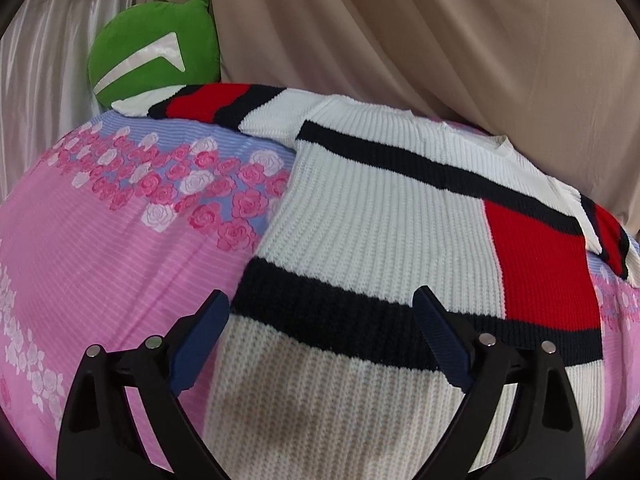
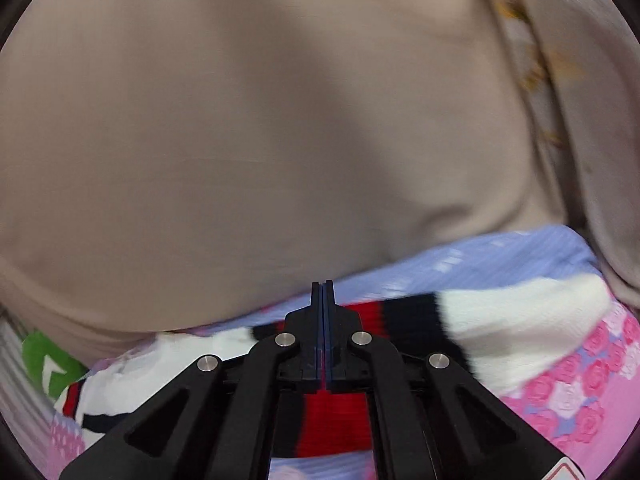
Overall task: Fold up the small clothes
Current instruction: 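Move the right tool to the sweater sleeve cuff and grasp it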
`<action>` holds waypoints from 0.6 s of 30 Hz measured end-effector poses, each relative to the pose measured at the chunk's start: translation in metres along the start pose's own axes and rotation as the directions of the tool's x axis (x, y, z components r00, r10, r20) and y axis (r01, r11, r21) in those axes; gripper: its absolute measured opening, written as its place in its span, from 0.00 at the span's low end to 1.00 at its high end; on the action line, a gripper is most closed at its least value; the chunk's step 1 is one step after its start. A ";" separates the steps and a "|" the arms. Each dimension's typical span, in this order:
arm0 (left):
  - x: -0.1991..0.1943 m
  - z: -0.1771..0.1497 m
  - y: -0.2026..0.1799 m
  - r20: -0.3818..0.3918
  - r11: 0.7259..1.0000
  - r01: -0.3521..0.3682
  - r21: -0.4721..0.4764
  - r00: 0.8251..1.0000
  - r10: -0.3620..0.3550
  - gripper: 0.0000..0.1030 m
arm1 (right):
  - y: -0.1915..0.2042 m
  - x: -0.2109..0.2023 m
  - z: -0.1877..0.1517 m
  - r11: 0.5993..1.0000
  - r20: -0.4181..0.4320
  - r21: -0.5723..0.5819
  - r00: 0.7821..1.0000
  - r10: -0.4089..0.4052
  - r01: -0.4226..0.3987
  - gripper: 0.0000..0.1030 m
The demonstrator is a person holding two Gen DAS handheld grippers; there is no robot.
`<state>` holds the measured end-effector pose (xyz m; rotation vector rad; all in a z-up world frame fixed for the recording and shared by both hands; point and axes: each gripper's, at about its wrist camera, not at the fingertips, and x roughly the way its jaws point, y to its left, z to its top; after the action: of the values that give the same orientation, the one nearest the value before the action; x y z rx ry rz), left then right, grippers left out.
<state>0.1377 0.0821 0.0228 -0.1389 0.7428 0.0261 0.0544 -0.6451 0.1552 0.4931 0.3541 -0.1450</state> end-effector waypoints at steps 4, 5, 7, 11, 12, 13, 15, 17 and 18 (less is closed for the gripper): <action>-0.006 0.008 -0.003 0.024 1.000 0.017 0.010 1.000 -0.017 0.88 | 0.080 0.028 -0.008 0.992 -0.054 -0.046 0.992 0.116 -0.118 0.01; -0.008 0.009 -0.002 0.028 1.000 0.023 0.008 0.999 -0.023 0.88 | 0.080 0.035 -0.012 0.995 -0.065 -0.039 0.994 0.089 -0.092 0.06; -0.012 0.008 0.004 0.036 1.000 0.024 0.004 0.999 -0.024 0.89 | 0.057 0.035 -0.025 0.998 -0.054 -0.036 0.997 -0.058 0.056 0.32; -0.011 0.001 0.018 0.033 1.000 -0.017 0.015 0.999 0.016 0.91 | -0.043 0.016 -0.045 0.922 -0.045 0.011 0.922 -0.385 0.386 0.49; -0.007 -0.002 0.021 0.024 1.000 -0.027 0.014 0.999 0.027 0.91 | -0.075 0.005 -0.048 0.892 -0.057 0.056 0.893 -0.447 0.449 0.49; -0.003 -0.003 0.023 0.012 0.999 -0.032 0.011 0.999 0.032 0.91 | -0.101 -0.006 -0.049 0.865 -0.064 0.100 0.871 -0.487 0.491 0.51; 0.004 -0.006 0.025 -0.005 1.000 -0.027 0.001 1.000 0.027 0.91 | -0.148 -0.025 -0.051 0.818 -0.088 0.193 0.840 -0.536 0.542 0.56; 0.011 -0.007 0.020 -0.019 1.000 -0.015 -0.007 1.000 0.015 0.91 | -0.183 -0.029 -0.051 0.807 -0.123 0.272 0.850 -0.512 0.525 0.57; 0.013 -0.007 0.016 -0.025 1.000 -0.001 -0.010 1.000 0.001 0.91 | -0.198 -0.027 -0.049 0.808 -0.140 0.313 0.865 -0.481 0.500 0.57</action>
<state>0.1417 0.0964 0.0066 -0.1485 0.7681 0.0290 -0.0288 -0.7920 0.0381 0.7423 0.5105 -0.7119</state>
